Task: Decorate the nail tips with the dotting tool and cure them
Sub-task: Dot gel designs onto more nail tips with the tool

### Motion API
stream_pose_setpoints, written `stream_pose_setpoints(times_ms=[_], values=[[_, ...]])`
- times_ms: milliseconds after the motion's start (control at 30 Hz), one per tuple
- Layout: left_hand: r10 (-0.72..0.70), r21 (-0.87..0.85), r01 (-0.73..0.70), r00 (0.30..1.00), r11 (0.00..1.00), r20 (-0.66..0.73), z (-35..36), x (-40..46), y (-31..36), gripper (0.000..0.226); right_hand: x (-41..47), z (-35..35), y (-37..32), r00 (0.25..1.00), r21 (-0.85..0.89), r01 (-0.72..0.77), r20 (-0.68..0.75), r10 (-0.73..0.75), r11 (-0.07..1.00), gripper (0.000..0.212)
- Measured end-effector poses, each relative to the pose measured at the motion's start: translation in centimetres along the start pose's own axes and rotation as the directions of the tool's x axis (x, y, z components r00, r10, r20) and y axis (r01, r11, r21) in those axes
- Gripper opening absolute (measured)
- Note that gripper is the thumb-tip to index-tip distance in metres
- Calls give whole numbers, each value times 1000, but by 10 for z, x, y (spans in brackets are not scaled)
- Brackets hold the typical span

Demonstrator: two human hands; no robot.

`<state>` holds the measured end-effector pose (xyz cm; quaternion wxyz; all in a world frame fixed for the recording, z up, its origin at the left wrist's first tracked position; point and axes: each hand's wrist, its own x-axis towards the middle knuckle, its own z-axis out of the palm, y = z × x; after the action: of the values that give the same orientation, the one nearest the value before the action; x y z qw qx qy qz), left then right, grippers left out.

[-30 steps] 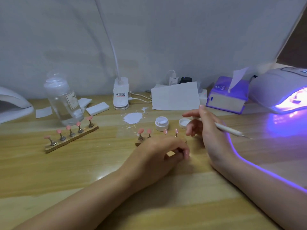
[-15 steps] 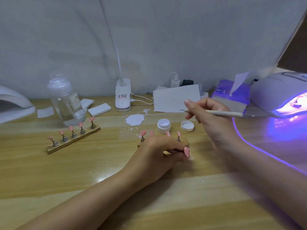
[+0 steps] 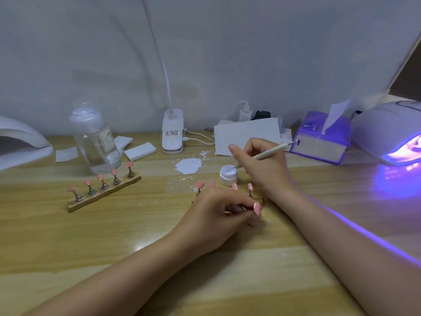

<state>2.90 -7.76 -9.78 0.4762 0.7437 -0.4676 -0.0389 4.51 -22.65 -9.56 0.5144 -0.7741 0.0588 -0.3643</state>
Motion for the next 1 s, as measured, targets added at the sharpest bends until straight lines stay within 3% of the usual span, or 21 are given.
stream_pose_setpoints(times_ms=[400, 600, 1000], values=[[-41, 27, 41, 999, 999, 0, 1, 1, 3, 28, 1, 5, 7, 999, -33, -9, 48, 10, 999, 47], [-36, -59, 38, 999, 998, 33, 0, 1, 7, 25, 3, 5, 9, 998, -27, -32, 61, 34, 999, 46], [-28, 10, 28, 999, 1000, 24, 0, 1, 5, 21, 2, 4, 9, 997, -11, -29, 74, 29, 1000, 46]])
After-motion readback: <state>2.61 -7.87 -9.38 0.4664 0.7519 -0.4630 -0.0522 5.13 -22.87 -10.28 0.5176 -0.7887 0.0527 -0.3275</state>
